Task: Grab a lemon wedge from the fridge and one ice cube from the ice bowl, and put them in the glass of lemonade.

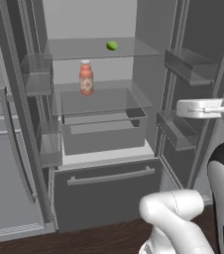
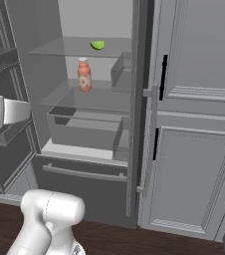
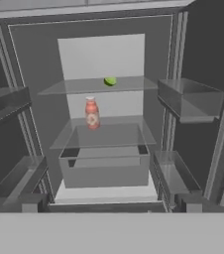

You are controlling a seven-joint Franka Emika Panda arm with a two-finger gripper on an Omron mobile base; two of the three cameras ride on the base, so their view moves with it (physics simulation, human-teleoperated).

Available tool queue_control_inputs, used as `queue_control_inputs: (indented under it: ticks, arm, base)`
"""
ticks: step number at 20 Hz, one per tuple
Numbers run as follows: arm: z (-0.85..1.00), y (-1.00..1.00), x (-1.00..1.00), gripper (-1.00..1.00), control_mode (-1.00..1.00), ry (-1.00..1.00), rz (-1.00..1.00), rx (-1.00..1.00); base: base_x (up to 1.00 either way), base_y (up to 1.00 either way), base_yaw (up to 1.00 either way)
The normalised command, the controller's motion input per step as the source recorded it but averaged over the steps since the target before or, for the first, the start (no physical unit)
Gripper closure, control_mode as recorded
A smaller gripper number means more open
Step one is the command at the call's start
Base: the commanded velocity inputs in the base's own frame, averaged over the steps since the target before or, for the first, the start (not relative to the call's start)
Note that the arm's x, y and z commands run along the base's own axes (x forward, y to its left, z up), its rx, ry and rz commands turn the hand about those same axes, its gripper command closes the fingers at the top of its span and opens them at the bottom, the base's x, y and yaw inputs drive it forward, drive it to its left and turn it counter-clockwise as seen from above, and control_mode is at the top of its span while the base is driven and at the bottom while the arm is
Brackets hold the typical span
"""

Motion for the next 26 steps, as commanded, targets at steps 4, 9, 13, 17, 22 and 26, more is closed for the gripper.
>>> queue_control_inputs:
  ticks: [4, 9, 13, 17, 22, 26]
  arm:
    - [0.00, 0.00, 0.00, -1.00, 1.00, 0.00, 0.00, 0.00]
    - [0.00, 0.00, 0.00, -1.00, 1.00, 0.00, 0.00, 0.00]
    - [0.00, 0.00, 0.00, -1.00, 1.00, 0.00, 0.00, 0.00]
    - [0.00, 0.00, 0.00, -1.00, 1.00, 0.00, 0.00, 0.00]
    - [0.00, 0.00, 0.00, -1.00, 1.00, 0.00, 0.00, 0.00]
    - [0.00, 0.00, 0.00, -1.00, 1.00, 0.00, 0.00, 0.00]
  base:
    - [0.85, 0.44, 0.03]
    - [0.66, 0.41, 0.01]
    - [0.67, 0.18, 0.00]
    - [0.66, 0.01, 0.00]
    - [0.56, 0.00, 0.00]
    - [0.35, 0.00, -0.06]
